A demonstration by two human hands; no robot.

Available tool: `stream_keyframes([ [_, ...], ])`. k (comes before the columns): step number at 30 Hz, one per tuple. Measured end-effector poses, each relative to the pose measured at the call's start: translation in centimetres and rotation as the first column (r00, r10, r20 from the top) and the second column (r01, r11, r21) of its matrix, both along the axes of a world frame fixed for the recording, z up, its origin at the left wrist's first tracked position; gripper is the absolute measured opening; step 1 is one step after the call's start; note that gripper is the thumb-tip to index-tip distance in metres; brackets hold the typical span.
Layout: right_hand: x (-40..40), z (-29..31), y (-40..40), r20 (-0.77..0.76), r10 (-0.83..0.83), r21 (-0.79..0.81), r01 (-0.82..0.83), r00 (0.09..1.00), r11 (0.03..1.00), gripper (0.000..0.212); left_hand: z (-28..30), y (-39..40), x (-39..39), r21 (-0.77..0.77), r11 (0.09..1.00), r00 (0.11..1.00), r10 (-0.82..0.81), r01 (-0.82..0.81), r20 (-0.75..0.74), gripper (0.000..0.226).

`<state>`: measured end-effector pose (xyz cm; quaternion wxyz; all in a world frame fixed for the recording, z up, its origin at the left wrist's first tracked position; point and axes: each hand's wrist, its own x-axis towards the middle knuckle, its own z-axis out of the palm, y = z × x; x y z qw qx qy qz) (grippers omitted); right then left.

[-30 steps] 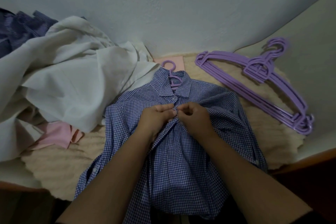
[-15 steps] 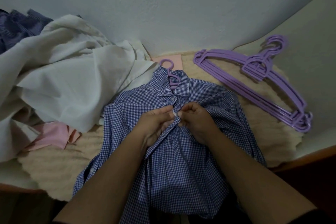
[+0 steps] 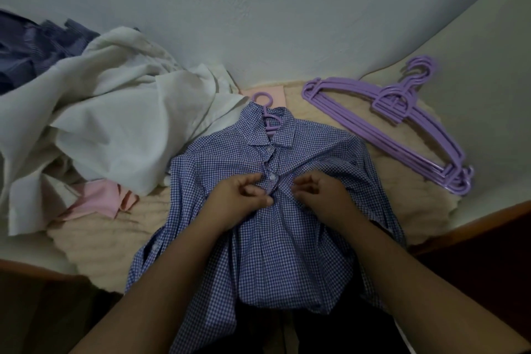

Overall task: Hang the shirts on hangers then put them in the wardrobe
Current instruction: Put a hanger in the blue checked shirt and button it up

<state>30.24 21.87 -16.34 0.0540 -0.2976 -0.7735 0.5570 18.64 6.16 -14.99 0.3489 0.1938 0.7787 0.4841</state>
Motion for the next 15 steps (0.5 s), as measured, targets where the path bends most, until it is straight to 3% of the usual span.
stream_keyframes([
  [3, 1.5, 0.3, -0.6, 0.119, 0.093, 0.251, -0.121, 0.988, 0.960, 0.026, 0.4, -0.9, 1.0, -0.184, 0.974, 0.968, -0.165, 0.131, -0.188, 0.063],
  [6, 2.3, 0.2, -1.1, 0.173, 0.066, 0.330, -0.121, 0.983, 0.936, 0.028, 0.8, -1.2, 2.0, -0.217, 0.974, 0.943, -0.135, 0.070, -0.303, 0.055],
  [11, 2.4, 0.9, -2.8, 0.078, -0.059, 0.269, 0.036, 0.995, 0.963, 0.018, 1.3, -0.1, 4.6, -0.087, 0.990, 0.951, 0.080, -0.111, -0.300, 0.053],
  [15, 2.4, 1.5, -4.4, -0.004, -0.137, 0.149, 0.136, 0.991, 0.979, 0.014, 0.5, 0.4, 6.7, -0.001, 0.982, 0.965, 0.186, -0.190, -0.185, 0.053],
])
